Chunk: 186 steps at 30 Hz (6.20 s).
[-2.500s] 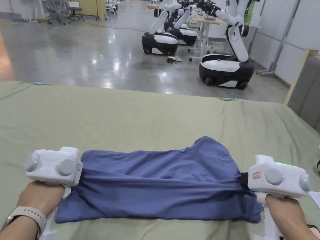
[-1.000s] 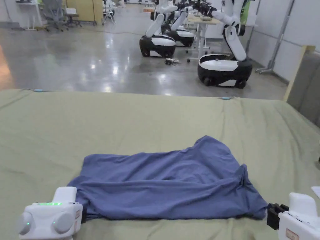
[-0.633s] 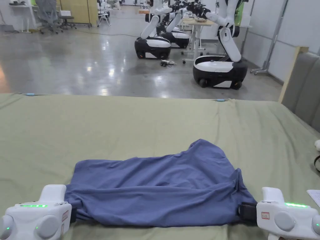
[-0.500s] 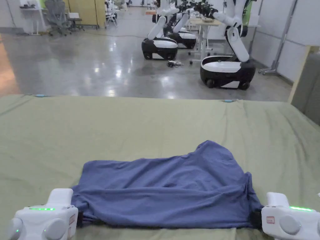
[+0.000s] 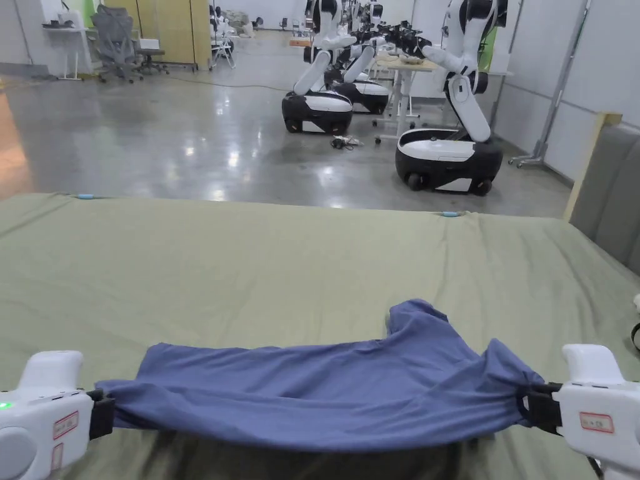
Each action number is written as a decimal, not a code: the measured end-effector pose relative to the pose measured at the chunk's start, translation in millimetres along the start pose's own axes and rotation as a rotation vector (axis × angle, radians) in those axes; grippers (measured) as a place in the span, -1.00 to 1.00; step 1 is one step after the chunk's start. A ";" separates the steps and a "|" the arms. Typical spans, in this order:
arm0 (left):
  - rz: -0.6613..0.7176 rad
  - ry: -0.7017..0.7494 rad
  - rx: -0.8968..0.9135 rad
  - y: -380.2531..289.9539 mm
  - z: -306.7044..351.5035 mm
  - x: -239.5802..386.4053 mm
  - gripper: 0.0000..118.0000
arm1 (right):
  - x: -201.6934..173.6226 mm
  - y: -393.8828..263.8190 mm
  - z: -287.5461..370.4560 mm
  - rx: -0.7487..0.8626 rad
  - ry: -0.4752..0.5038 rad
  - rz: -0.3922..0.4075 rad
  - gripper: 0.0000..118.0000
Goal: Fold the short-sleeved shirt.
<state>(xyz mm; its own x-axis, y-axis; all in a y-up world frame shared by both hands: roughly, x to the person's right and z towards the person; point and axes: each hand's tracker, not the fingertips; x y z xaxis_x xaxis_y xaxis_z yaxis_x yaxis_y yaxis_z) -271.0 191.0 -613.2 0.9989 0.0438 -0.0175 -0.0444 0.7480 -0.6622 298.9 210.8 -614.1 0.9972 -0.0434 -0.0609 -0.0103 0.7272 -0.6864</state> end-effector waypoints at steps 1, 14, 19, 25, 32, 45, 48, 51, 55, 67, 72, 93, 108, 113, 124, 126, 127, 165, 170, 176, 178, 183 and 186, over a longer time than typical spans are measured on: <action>0.010 -0.007 -0.011 -7.9 4.1 -4.8 -0.82 | 0.8 -10.5 2.4 -0.017 0.015 -0.008 -0.74; 0.044 0.031 -0.019 -70.1 2.6 -20.7 0.16 | 2.3 -89.1 -16.0 -0.074 -0.003 -0.076 0.20; -0.066 0.087 0.251 -36.3 41.0 6.6 0.87 | -19.7 -50.6 22.9 0.165 -0.043 -0.030 0.41; -0.158 0.021 0.316 -4.4 16.4 71.1 0.72 | -83.1 -18.3 9.7 0.401 -0.053 0.051 0.40; -0.161 -0.035 0.190 -4.5 -34.3 82.2 -0.92 | -112.3 -20.6 -24.1 0.348 -0.012 0.078 -0.78; -0.163 0.174 -0.068 53.5 -187.9 3.9 0.63 | -81.4 -12.9 -69.9 0.239 -0.025 0.085 -0.78; -0.162 0.199 -0.119 72.5 -231.0 1.9 0.83 | -68.1 -9.3 -81.6 0.201 -0.046 0.069 -0.78; -0.213 0.238 -0.173 80.6 -270.2 4.3 0.83 | -53.8 -1.7 -94.3 0.160 -0.076 0.077 -0.78; -0.278 0.268 -0.194 78.1 -277.3 25.1 0.68 | -30.6 23.1 -125.1 0.118 -0.130 0.104 -0.77; -0.338 0.166 -0.034 88.9 -196.6 58.2 -0.94 | 24.6 97.4 -292.3 -0.263 -0.246 0.055 0.40; -0.336 0.146 -0.007 97.3 -182.1 58.4 -0.94 | 16.4 96.7 -280.1 -0.337 -0.216 -0.052 -0.63; -0.141 0.071 0.115 8.7 10.6 -18.5 -0.94 | -6.8 3.5 -2.9 0.078 -0.080 0.087 -0.87; -0.149 0.178 0.136 -41.5 16.3 7.7 0.85 | -48.4 -78.5 2.9 0.153 -0.203 0.074 0.40; -0.162 -0.004 0.343 -10.0 20.3 79.7 0.85 | -98.6 -43.6 11.4 0.396 -0.078 0.046 0.40; -0.188 -0.012 0.361 -7.0 -12.9 124.1 -0.96 | -150.0 -27.7 -0.3 0.467 -0.031 0.069 -0.77; -0.186 -0.002 0.359 -8.2 -6.5 112.7 -0.96 | -152.5 -28.2 0.3 0.468 -0.030 0.081 -0.77; -0.172 0.000 0.347 -8.3 -4.9 98.8 -0.96 | -153.6 -27.7 0.9 0.471 -0.026 0.086 -0.77; 0.329 -0.088 -0.019 -53.0 -43.0 -60.4 -0.88 | -195.1 -40.6 -18.3 0.380 0.053 0.065 -0.77; -0.115 0.009 0.115 -34.4 -10.7 40.4 -0.88 | -194.5 -48.5 -20.8 0.379 0.072 0.053 -0.77; -0.690 0.164 0.062 -74.8 -39.6 197.2 -0.88 | -178.7 -62.2 -16.6 0.376 0.060 0.015 -0.77; -0.822 0.186 0.031 -102.4 -58.8 232.0 -0.88 | -170.9 -66.5 -16.0 0.367 0.057 -0.003 -0.77; -0.809 0.138 -0.085 -126.9 -80.2 238.6 -0.50 | -153.2 -74.6 -13.9 0.347 0.055 -0.017 -0.77; -0.606 -0.005 -0.070 -93.6 -46.9 220.0 0.37 | -145.4 -74.3 -13.3 0.346 0.049 -0.018 -0.77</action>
<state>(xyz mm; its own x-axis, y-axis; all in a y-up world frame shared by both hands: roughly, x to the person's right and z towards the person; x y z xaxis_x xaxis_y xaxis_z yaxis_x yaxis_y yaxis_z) -46.3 99.5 -590.3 0.8457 -0.3726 0.3819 0.5336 0.5951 -0.6010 153.7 154.0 -563.9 0.9921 -0.0850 -0.0918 0.0412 0.9149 -0.4015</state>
